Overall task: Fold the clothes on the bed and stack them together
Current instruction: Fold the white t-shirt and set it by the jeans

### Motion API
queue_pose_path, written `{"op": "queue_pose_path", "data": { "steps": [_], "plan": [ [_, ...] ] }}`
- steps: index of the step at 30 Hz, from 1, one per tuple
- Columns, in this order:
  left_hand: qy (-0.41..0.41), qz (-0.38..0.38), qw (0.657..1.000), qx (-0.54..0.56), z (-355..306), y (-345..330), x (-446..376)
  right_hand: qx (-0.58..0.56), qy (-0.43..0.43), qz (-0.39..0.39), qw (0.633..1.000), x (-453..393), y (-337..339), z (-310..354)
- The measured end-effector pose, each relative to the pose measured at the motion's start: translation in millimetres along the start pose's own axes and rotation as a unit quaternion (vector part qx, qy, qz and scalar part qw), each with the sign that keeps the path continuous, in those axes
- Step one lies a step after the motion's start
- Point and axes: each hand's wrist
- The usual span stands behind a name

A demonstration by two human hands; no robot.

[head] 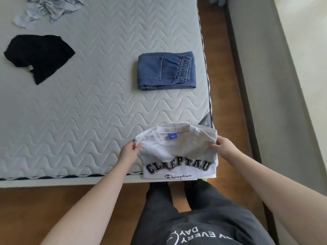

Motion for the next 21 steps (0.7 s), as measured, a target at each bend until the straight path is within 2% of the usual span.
{"op": "queue_pose_path", "data": {
  "steps": [6, 13, 21],
  "plan": [
    [0.014, -0.001, 0.999, 0.041, 12.4, -1.5, -75.0, 0.019, 0.017, -0.051, 0.998, -52.9, -7.8, 15.5],
    [0.02, 0.015, 0.992, 0.124, 18.8, -6.3, -161.8, -0.019, 0.025, -0.098, 0.995, -135.2, -16.1, 29.4],
    [-0.002, -0.004, 0.997, 0.08, 24.1, -1.3, -270.0, -0.035, 0.044, -0.112, 0.992, -222.6, -4.8, 56.7]
  ]
}}
Point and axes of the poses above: each hand's wrist, its own x-axis away from the middle knuckle, its own y-axis out of the back of the hand, z = x × y, and after that the axes turned 7 degrees about -y, right-handed
